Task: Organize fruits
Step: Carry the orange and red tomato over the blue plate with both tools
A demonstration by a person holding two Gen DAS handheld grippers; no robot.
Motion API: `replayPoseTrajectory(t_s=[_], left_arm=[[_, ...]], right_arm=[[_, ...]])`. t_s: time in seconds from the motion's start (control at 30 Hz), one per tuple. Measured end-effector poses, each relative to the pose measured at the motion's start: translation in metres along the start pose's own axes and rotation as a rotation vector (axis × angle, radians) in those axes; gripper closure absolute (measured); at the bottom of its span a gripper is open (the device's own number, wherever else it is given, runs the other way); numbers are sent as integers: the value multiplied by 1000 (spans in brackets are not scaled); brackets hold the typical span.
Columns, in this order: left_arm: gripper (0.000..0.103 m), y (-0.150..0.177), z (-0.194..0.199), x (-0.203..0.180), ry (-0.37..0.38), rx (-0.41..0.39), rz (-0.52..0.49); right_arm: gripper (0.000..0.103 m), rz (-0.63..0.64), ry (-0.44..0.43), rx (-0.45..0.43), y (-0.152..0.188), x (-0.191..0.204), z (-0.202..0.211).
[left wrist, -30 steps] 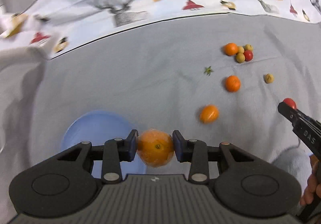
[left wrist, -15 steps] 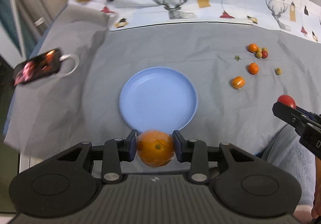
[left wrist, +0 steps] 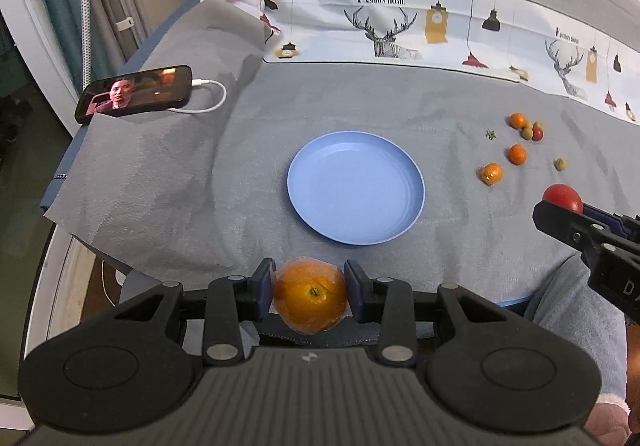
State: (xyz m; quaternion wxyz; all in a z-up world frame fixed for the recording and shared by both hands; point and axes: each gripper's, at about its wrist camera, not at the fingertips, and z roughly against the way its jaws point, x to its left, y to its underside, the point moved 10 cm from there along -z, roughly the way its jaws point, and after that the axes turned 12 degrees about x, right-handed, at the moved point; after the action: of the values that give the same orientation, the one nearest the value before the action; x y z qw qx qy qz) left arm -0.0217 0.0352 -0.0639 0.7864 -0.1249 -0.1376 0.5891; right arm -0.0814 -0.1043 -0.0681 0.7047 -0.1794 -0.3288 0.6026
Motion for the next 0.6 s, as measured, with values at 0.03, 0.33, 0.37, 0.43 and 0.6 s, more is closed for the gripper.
replayPoseTrajectory(t_s=[0.03, 0.33, 0.37, 0.43, 0.6], left_arm=[[62, 0, 1, 1, 3, -2, 2], [62, -2, 0, 6, 24, -8, 11], [62, -2, 0, 7, 25, -7, 12], [62, -3, -2, 8, 26, -4, 14], [62, -6, -7, 9, 27, 7, 19]], right_arm=[[73, 5, 4, 1, 0, 2, 0], [73, 27, 22, 11, -2, 8, -2], [73, 28, 22, 13, -2, 9, -3], [73, 30, 23, 16, -2, 9, -4], [73, 25, 25, 28, -3, 7, -10]])
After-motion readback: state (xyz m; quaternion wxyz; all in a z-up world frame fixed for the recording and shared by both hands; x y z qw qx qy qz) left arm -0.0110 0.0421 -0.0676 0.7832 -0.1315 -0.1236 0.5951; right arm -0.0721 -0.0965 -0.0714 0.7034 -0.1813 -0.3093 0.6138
